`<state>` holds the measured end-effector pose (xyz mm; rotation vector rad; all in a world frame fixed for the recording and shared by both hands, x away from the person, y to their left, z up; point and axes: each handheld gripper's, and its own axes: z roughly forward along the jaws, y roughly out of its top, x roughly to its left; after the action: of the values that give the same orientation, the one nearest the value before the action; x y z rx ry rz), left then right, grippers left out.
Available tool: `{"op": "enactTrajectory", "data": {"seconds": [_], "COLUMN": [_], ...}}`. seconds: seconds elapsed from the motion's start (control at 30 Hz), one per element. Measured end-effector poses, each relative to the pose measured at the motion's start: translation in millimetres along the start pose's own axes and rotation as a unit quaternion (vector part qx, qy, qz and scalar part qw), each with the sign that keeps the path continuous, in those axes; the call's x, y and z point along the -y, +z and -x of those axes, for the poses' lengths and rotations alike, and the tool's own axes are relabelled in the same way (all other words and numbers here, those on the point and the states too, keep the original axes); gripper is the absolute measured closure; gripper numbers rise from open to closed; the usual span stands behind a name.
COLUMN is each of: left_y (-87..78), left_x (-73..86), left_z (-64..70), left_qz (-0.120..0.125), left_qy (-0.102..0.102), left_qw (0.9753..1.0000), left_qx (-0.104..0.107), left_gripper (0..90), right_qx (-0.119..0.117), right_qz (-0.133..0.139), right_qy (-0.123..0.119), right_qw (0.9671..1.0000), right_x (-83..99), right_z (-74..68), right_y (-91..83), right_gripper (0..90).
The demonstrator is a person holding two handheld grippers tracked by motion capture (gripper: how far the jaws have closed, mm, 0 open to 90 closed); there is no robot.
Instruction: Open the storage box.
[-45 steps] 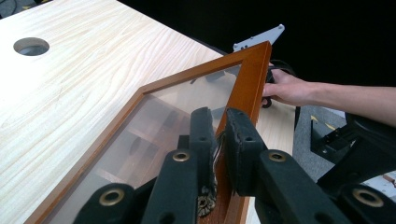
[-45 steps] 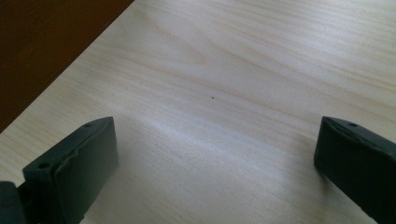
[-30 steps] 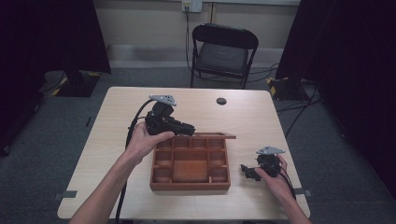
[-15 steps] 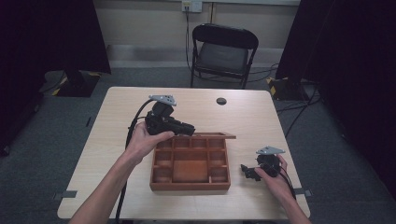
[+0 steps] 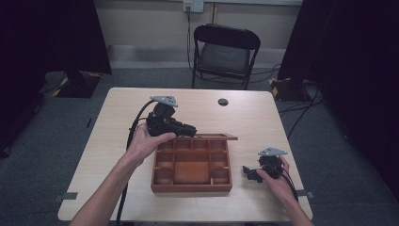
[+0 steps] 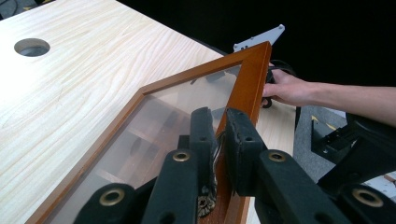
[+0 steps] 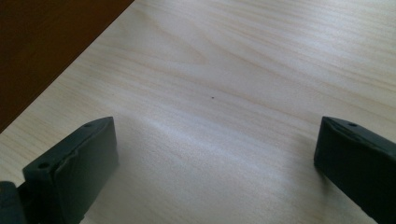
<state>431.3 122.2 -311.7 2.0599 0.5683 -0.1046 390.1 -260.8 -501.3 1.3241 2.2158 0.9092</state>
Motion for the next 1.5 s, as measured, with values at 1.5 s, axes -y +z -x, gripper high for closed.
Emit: {"op": "enactTrajectory", "data": {"seconds": [1.5], "left_y": [1.2], "left_x": [-0.6], "left_z": [1.8], "left_qz": [-0.001], "left_qy": [0.0], "left_qw": [1.0], "left_qx": [-0.002], "left_gripper": [82.0], "right_qx": [0.0], "right_qz": [0.0], "right_qy": [0.0], "right_qw": [1.0], "right_x": [0.0], "right_z": [0.0], "right_y": [0.0], "right_gripper": [0.0]}}
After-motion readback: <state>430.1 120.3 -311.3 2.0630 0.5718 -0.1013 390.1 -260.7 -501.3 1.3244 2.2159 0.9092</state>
